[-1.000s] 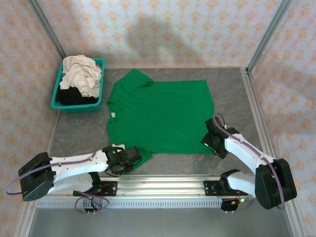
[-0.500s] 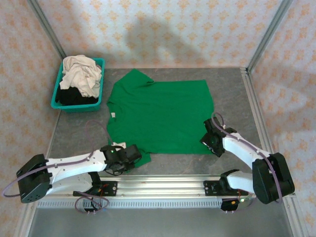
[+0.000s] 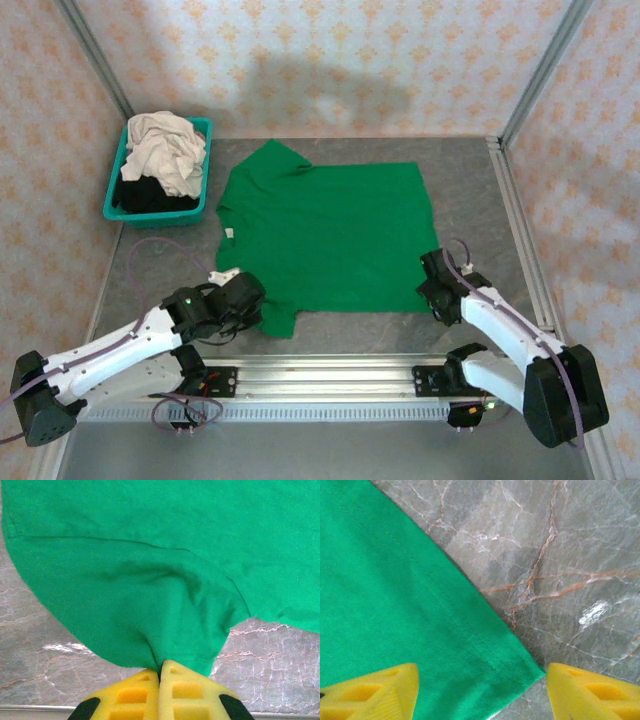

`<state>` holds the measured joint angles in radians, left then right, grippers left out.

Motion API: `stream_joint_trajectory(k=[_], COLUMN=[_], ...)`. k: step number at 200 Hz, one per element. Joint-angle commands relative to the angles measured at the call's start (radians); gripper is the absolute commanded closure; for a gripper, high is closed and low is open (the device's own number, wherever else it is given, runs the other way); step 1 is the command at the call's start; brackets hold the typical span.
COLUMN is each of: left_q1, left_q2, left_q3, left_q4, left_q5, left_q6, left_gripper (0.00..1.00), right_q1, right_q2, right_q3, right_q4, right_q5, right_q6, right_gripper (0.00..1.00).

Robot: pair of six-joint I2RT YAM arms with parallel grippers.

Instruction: Fold and stack the t-shirts

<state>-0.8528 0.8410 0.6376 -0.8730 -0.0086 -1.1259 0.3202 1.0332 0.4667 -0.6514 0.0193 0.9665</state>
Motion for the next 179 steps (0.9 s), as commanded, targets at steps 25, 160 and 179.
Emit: stream_joint_trajectory(k=[25, 160, 179], left_q1=[0.095, 0.375, 0.420], left_q2=[0.030, 0.362, 0.436], left_q3=[0.149, 0.452, 0.496], left_q4=[-0.075, -0.057, -0.065], left_q5=[-0.024, 0.019, 0.003], left_q6=[0.141, 0.469, 0.519], left_gripper=[1.00, 1.00, 1.00], right_q1=[0.005, -0.021, -0.043], right_q2=[0.059, 0.130, 0.232], right_q3=[-0.005, 0.266, 0.344], right_q4=[0.060, -0.050, -0.053], right_q5=[0.005, 0.108, 0.128], right_q6=[0.004, -0.129, -0.179], right_gripper=[0.57, 1.00, 1.00])
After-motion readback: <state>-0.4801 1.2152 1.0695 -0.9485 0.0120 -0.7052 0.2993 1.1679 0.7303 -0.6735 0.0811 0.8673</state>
